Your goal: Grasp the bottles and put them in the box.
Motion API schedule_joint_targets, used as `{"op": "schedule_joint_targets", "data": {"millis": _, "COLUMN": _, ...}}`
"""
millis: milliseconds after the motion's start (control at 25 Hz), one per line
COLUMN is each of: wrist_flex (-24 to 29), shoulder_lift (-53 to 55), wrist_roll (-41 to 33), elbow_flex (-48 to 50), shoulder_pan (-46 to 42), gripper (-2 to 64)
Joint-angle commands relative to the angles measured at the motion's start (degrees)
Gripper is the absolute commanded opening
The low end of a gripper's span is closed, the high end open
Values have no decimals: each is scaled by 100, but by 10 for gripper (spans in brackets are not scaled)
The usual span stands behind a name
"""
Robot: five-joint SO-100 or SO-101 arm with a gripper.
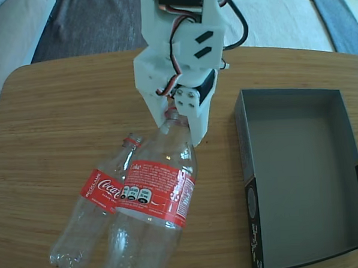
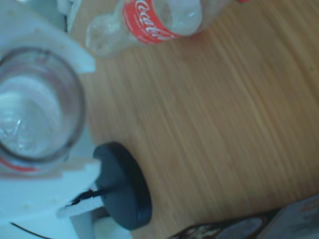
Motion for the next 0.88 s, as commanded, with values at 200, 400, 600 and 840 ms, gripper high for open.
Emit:
{"op": "schedule_joint_targets", "data": {"millis": 200, "wrist_flex": 26, "shoulder_lift": 70, "wrist_roll": 132, "elbow_flex": -633, "shoulder_pan": -88, "gripper": -4}}
{"op": "schedule_joint_targets", "data": {"millis": 400, "wrist_flex": 26, "shoulder_lift": 70, "wrist_roll": 79, "elbow_flex": -633, "shoulder_pan": -413, "gripper": -4}}
{"op": "schedule_joint_targets", "data": {"millis": 600, "wrist_flex": 26, "shoulder_lift": 70, "wrist_roll": 79, "elbow_flex": -633, "shoulder_pan": -870, "gripper": -3}}
{"op": "schedule_joint_targets", "data": {"millis": 840, "wrist_flex": 26, "shoulder_lift": 70, "wrist_roll": 79, "elbow_flex": -624, "shoulder_pan": -1679, "gripper": -3}}
